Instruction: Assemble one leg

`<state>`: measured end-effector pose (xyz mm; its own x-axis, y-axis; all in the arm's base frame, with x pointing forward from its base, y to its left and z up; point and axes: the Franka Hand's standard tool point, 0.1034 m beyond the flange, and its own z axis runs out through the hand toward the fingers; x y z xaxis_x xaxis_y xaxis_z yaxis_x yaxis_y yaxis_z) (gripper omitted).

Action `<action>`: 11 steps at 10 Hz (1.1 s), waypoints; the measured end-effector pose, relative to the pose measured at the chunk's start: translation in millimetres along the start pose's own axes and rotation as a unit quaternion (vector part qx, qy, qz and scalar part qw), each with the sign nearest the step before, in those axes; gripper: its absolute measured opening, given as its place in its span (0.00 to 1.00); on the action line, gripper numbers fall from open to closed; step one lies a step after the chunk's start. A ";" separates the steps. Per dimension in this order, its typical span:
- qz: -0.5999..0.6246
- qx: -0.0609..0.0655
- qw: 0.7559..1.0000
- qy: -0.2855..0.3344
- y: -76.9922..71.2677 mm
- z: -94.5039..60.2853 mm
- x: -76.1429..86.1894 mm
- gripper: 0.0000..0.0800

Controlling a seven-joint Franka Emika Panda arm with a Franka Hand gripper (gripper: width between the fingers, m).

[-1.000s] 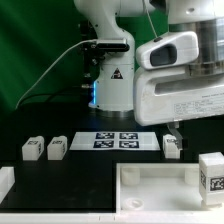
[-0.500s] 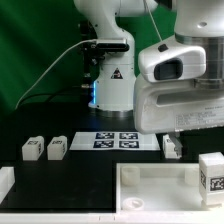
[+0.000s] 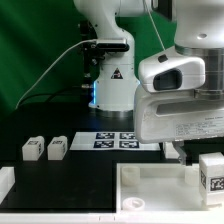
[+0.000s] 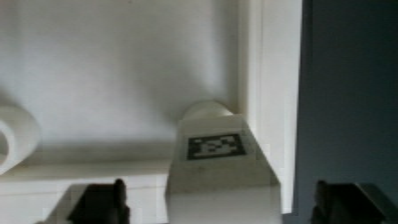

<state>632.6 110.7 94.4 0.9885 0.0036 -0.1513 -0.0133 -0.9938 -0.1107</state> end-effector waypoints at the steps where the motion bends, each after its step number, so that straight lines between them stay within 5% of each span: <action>1: 0.000 0.000 1.000 0.000 0.1 0.1 -0.1 0.48; 2: 0.003 0.000 1.000 0.000 0.0 0.1 -0.1 0.36; 6: 0.094 0.001 0.996 0.009 -1.6 1.0 0.7 0.36; 9: 0.368 0.042 0.929 0.025 -1.4 1.4 0.6 0.36; 11: 0.453 0.045 0.890 0.020 -2.2 1.5 0.8 0.36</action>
Offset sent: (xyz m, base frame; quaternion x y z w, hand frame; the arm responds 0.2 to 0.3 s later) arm 0.0000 0.0000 0.0000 0.0000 0.0000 0.0000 1.0000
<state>633.2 113.1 93.0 0.5714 -0.7999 -0.1833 -0.8174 -0.5747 -0.0399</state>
